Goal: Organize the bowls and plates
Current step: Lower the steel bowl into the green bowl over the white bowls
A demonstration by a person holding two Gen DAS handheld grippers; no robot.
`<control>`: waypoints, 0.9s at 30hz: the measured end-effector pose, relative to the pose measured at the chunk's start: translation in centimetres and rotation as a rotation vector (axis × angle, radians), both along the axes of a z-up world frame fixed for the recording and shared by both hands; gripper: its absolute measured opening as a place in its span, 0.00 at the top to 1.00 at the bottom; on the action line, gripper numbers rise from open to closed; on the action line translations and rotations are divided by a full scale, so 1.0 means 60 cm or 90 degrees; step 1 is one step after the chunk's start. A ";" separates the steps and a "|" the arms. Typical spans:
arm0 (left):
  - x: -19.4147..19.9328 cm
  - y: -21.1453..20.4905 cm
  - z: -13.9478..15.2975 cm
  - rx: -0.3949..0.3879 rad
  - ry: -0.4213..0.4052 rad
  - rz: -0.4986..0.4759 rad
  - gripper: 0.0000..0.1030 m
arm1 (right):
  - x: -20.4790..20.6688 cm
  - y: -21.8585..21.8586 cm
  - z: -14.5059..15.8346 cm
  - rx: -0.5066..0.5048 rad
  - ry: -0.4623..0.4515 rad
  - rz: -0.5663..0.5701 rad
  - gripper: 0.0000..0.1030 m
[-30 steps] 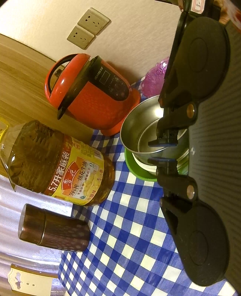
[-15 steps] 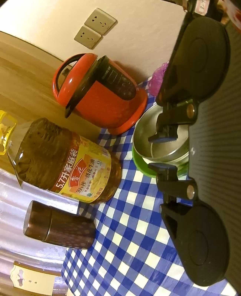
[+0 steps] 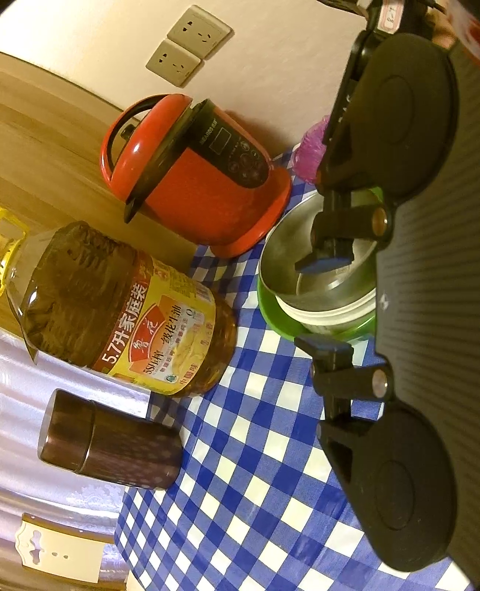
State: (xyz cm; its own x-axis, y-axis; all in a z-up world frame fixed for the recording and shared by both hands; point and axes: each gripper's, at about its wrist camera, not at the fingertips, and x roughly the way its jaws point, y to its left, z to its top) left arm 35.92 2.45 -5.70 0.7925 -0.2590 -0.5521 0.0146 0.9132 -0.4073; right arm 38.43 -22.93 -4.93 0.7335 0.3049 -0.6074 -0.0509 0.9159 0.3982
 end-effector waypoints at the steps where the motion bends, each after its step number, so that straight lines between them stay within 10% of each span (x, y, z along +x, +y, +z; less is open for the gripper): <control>1: 0.000 -0.001 -0.002 0.000 0.001 0.001 0.69 | 0.001 0.000 -0.003 -0.004 0.004 0.000 0.53; 27: 0.011 0.003 -0.025 0.009 0.037 0.010 0.69 | 0.005 0.012 -0.016 -0.028 0.023 0.031 0.53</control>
State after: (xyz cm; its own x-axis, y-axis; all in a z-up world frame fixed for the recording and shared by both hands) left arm 36.58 2.62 -7.22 0.7628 -0.2395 -0.6006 -0.0223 0.9186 -0.3946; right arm 38.72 -22.22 -5.87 0.6957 0.3116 -0.6473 -0.0817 0.9295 0.3597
